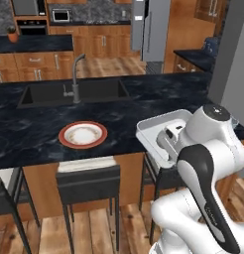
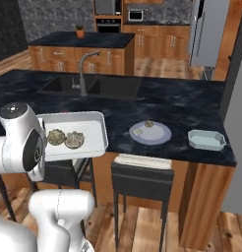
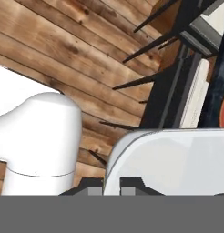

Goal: Place two dumplings into each of the tupperware containers and then place the containers in the fridge.

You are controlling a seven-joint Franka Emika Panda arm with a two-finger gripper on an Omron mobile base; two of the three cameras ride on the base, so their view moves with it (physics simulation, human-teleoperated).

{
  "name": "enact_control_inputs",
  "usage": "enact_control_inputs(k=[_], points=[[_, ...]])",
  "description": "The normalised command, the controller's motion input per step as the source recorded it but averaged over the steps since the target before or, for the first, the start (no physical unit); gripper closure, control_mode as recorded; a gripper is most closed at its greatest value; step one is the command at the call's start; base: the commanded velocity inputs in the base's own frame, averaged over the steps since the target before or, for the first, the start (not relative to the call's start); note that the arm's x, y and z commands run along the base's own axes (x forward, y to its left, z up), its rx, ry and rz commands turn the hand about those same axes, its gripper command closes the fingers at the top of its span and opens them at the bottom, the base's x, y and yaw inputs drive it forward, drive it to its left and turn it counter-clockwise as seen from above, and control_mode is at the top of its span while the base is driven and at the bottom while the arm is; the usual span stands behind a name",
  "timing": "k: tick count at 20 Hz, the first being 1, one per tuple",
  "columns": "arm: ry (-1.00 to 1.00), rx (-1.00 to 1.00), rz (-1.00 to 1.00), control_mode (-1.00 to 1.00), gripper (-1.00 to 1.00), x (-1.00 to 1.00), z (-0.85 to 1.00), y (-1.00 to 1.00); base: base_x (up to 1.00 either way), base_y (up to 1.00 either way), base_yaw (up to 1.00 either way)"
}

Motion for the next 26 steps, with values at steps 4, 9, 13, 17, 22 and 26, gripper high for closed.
enact_control_inputs(k=[4,9,13,17,22,26], points=[[0.0,0.0,0.0,1.0,1.0,0.0,0.0,0.0,-0.58,0.74,0.06],[0.0,0.0,0.0,1.0,1.0,0.0,0.0,0.0,-0.51,1.0,0.01],[0.0,0.0,0.0,1.0,1.0,0.0,0.0,0.0,-0.29,1.0,0.0],[0.0,0.0,0.0,1.0,1.0,0.0,0.0,0.0,0.0,1.0,-0.06],[0.0,0.0,0.0,1.0,1.0,0.0,0.0,0.0,0.0,1.0,-0.13],[0.0,0.0,0.0,1.0,1.0,0.0,0.0,0.0,0.0,1.0,-0.23]])
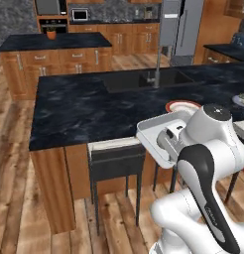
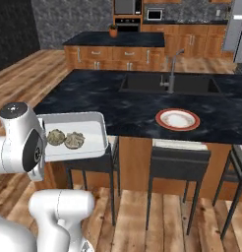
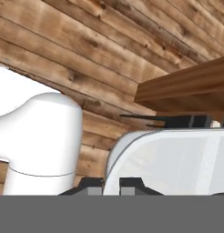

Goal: Place two dumplings into each of the tupperware containers and then place the containers in the fridge.

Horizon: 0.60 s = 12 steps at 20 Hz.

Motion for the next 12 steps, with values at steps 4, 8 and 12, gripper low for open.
enact_control_inputs(k=[4,8,12], points=[[0.0,0.0,0.0,1.0,1.0,0.0,0.0,0.0,0.02,1.0,-0.29],[0.0,0.0,0.0,1.0,1.0,0.0,0.0,0.0,0.04,1.0,-0.32],[0.0,0.0,0.0,1.0,1.0,0.0,0.0,0.0,0.02,1.0,-0.3]])
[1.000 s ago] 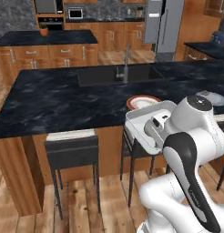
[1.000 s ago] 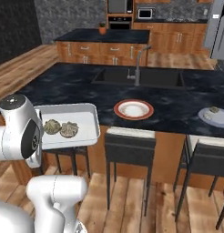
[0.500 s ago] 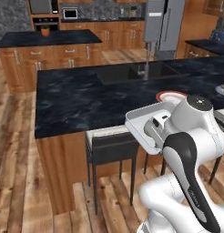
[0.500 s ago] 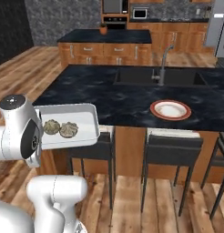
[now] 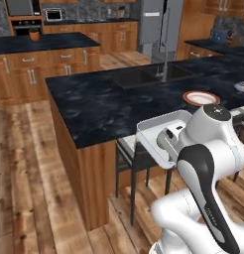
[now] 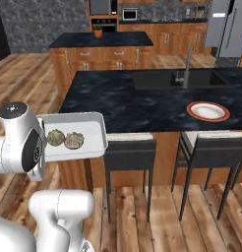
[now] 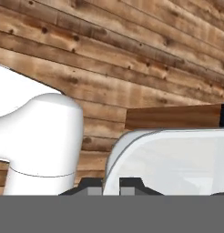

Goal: Place two dumplings into each of the tupperware containers and then place the containers in the fridge.

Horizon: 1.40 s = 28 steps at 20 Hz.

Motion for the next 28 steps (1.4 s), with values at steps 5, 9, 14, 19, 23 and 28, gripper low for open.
enact_control_inputs(k=[5,9,14,19,23,28], points=[[0.0,0.0,0.0,1.0,1.0,0.0,0.0,0.0,0.18,1.0,-0.21],[0.0,0.0,0.0,1.0,1.0,0.0,0.0,0.0,0.46,1.0,-0.16],[0.0,0.0,0.0,1.0,1.0,0.0,0.0,0.0,0.62,1.0,-0.17],[0.0,0.0,0.0,1.0,1.0,0.0,0.0,0.0,0.62,1.0,-0.15],[0.0,0.0,0.0,1.0,1.0,0.0,0.0,0.0,0.65,1.0,-0.15],[0.0,0.0,0.0,1.0,1.0,0.0,0.0,0.0,0.66,1.0,-0.18]])
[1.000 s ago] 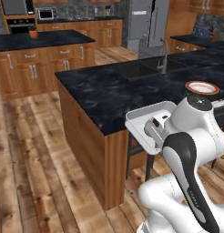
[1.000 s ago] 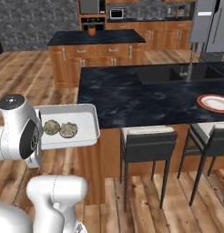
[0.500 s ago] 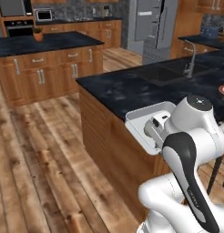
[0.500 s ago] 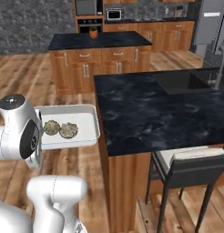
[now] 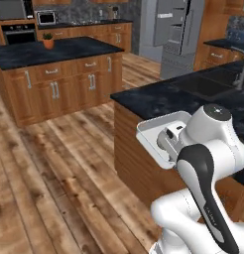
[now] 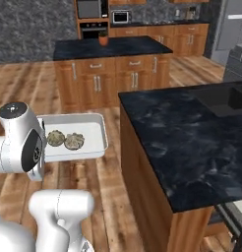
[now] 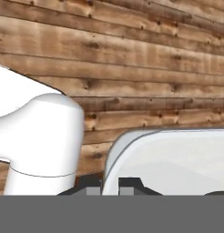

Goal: Place two dumplings into each of the tupperware containers and then place the containers in the fridge.

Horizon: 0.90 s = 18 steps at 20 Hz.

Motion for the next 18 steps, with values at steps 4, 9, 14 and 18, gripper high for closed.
enact_control_inputs(k=[4,9,14,18], points=[[0.0,0.0,0.0,1.0,1.0,0.0,0.0,0.0,0.7,1.0,-0.18],[0.0,0.0,0.0,1.0,1.0,0.0,0.0,0.0,0.7,1.0,-0.18],[0.0,0.0,0.0,1.0,1.0,0.0,0.0,0.0,0.66,1.0,-0.25],[0.0,0.0,0.0,1.0,1.0,0.0,0.0,0.0,0.63,1.0,-0.33]])
